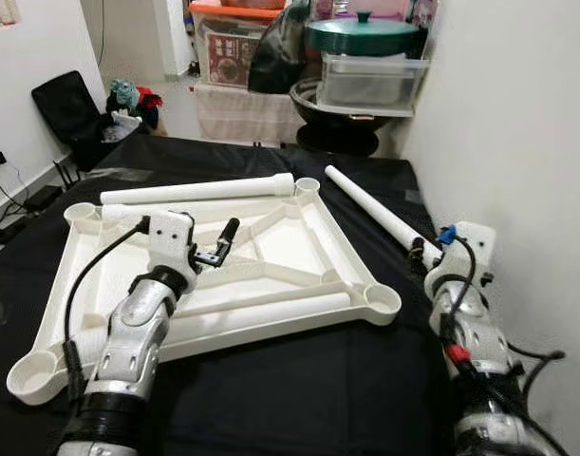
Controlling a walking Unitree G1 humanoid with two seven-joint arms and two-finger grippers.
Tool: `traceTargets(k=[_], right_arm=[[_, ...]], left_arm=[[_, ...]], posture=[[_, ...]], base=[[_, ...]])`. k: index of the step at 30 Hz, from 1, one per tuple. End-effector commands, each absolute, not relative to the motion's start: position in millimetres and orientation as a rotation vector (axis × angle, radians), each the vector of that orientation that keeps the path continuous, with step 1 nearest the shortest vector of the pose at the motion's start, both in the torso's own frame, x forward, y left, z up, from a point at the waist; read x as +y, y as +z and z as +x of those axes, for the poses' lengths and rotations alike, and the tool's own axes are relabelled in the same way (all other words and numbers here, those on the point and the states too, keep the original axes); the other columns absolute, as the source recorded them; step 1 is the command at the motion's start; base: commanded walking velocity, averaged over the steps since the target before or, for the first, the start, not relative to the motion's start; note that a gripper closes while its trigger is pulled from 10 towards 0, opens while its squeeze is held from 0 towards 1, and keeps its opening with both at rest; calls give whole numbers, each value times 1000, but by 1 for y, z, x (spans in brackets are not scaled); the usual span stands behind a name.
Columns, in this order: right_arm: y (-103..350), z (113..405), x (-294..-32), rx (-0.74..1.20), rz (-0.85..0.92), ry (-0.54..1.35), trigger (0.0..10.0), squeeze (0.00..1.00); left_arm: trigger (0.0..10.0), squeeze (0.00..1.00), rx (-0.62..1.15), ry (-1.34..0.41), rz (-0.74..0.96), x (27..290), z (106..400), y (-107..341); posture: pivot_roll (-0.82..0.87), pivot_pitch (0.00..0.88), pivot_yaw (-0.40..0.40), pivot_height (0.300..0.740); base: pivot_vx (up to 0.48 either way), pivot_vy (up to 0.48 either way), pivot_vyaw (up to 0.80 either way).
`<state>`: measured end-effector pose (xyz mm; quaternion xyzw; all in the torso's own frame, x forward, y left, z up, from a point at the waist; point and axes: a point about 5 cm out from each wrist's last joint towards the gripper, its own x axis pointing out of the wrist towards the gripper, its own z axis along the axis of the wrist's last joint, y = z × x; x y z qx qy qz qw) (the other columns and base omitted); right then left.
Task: Building children table
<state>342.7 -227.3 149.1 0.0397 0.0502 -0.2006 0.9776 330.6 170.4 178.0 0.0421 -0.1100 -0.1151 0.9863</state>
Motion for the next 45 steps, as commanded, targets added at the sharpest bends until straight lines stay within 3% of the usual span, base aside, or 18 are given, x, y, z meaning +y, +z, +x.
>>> traceTargets(k=[1, 12, 33, 41, 45], right_arm=[[137, 339, -224, 154, 84, -391, 10000, 0], [107, 345, -230, 314, 181, -400, 10000, 0], [126, 358, -228, 220, 173, -352, 10000, 0], [128, 354, -240, 216, 143, -406, 10000, 0], [135, 351, -244, 193, 118, -443, 10000, 0]], left_arm=[[10000, 0, -191, -251, 91, 166, 330, 172], [10000, 0, -184, -246, 89, 168, 326, 174], [10000, 0, -128, -233, 130, 185, 302, 171], [10000, 0, -86, -243, 164, 195, 291, 172], [10000, 0, -70, -257, 172, 195, 287, 175]], posture=[[106, 0, -81, 740], [125, 0, -97, 740], [159, 0, -100, 740], [152, 0, -90, 740], [135, 45, -87, 740]], base=[[0, 0, 0], [0, 0, 0], [0, 0, 0], [0, 0, 0], [0, 0, 0]])
